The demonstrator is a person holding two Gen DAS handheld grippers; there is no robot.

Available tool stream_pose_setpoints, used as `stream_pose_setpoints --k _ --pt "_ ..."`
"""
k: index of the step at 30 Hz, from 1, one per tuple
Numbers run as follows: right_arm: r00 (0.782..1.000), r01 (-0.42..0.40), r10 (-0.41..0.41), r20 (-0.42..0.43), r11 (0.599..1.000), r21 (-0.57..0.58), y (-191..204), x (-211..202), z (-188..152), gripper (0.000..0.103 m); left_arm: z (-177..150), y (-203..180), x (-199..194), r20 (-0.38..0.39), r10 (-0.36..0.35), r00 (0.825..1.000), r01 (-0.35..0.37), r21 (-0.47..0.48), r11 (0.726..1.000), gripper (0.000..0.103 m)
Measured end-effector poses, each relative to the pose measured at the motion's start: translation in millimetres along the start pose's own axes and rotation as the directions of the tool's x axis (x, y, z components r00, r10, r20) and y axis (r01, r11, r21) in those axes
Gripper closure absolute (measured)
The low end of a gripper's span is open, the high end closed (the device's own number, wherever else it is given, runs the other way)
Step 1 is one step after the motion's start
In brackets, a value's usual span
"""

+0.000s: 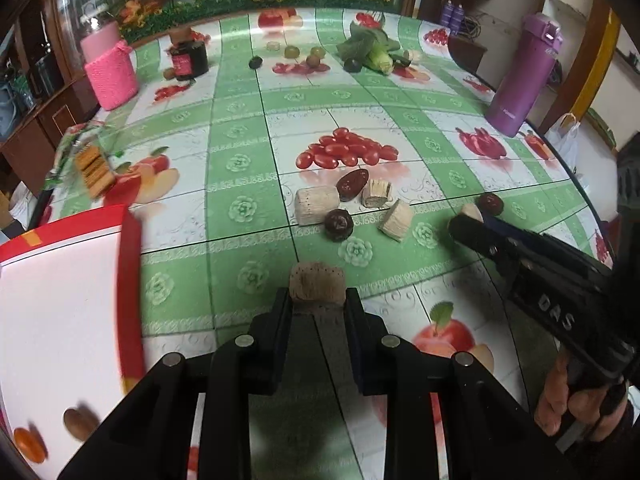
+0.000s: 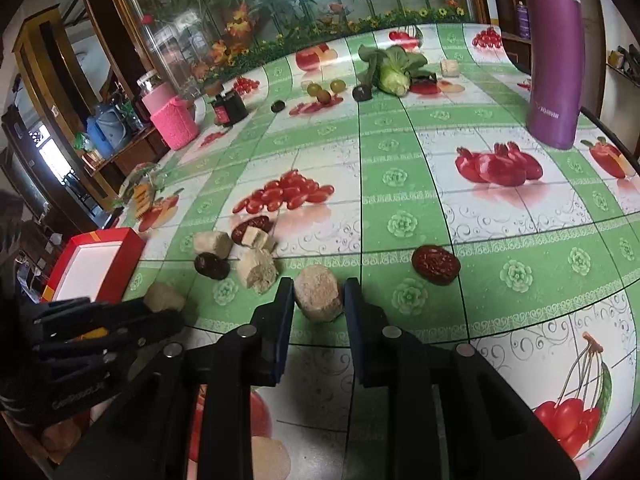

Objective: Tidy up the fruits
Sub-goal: 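Grasp a round beige cake with the right tool while the left tool grasps a beige cube, then carry the round cake and the cube over the white tray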

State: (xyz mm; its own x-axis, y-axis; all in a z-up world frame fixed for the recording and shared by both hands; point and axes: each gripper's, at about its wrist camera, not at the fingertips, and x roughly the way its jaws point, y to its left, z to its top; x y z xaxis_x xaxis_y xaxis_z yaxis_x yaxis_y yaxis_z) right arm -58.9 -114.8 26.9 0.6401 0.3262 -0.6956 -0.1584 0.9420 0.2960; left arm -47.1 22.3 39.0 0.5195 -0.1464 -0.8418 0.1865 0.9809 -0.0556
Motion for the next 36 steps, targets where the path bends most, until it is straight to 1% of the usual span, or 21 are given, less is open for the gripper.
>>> stream_pose_setpoints --k 2,3,5,8,11,13,15,19,22,24,26,32,36 --pt "1.000 -0.005 0.005 0.030 1.000 -0.007 1.6 -4.8 1.5 0.076 -7.1 0.1 -12.6 0.018 -0.001 1.000 0.001 -0.005 1.000 0.077" --pt "0.999 -0.009 0.010 0.040 1.000 -0.006 1.9 -6.7 1.9 0.076 -11.3 0.4 -21.0 0.023 -0.020 1.000 0.020 -0.016 1.000 0.077" --pt "0.997 -0.017 0.017 0.069 1.000 0.003 0.4 -11.4 3.4 0.076 -15.5 0.3 -35.4 0.049 -0.029 0.998 0.030 -0.013 0.999 0.077" --pt "0.995 -0.032 0.030 0.095 0.999 0.023 -1.7 -16.3 4.4 0.076 -22.6 3.1 -63.4 0.119 -0.001 0.993 0.002 -0.012 1.000 0.077" --pt "0.992 -0.045 0.041 0.117 0.998 0.039 3.1 -25.1 1.8 0.076 -29.5 12.5 -83.5 0.153 -0.001 0.988 0.005 -0.028 1.000 0.077" --pt "0.991 -0.074 0.068 0.112 0.996 0.049 12.1 -30.4 -2.3 0.076 -35.3 21.4 -96.8 0.181 0.014 0.983 -0.007 -0.040 0.999 0.077" --pt "0.990 -0.081 0.079 0.114 0.997 0.016 32.0 -37.2 -8.8 0.076 -42.4 35.2 -107.1 0.207 0.030 0.978 -0.016 -0.066 0.998 0.078" --pt "0.986 -0.146 0.150 0.077 0.988 -0.057 79.0 -43.4 -13.8 0.076 -55.7 67.2 -117.9 0.227 0.049 0.973 -0.019 -0.133 0.991 0.078" --pt "0.982 -0.161 0.171 0.080 0.980 -0.115 110.1 -48.2 -14.5 0.076 -66.7 91.9 -122.9 0.232 0.076 0.970 -0.034 -0.181 0.983 0.078" --pt "0.977 -0.192 0.202 0.071 0.973 -0.125 126.5 -48.6 -14.7 0.076 -73.1 108.4 -124.9 0.231 0.090 0.969 -0.040 -0.210 0.977 0.078" --pt "0.972 -0.225 0.232 0.044 0.965 -0.137 144.2 -44.3 -14.6 0.076 -80.0 125.6 -127.6 0.228 0.106 0.968 -0.050 -0.238 0.970 0.078" --pt "0.966 -0.256 0.256 -0.028 0.943 -0.213 198.5 -22.5 -18.2 0.076 -87.8 173.4 -127.6 0.197 0.161 0.967 -0.099 -0.292 0.951 0.078" --pt "0.958 -0.285 0.270 -0.093 0.929 -0.235 227.9 -2.6 -18.5 0.076 -86.2 192.4 -126.4 0.185 0.192 0.964 -0.130 -0.306 0.943 0.078"
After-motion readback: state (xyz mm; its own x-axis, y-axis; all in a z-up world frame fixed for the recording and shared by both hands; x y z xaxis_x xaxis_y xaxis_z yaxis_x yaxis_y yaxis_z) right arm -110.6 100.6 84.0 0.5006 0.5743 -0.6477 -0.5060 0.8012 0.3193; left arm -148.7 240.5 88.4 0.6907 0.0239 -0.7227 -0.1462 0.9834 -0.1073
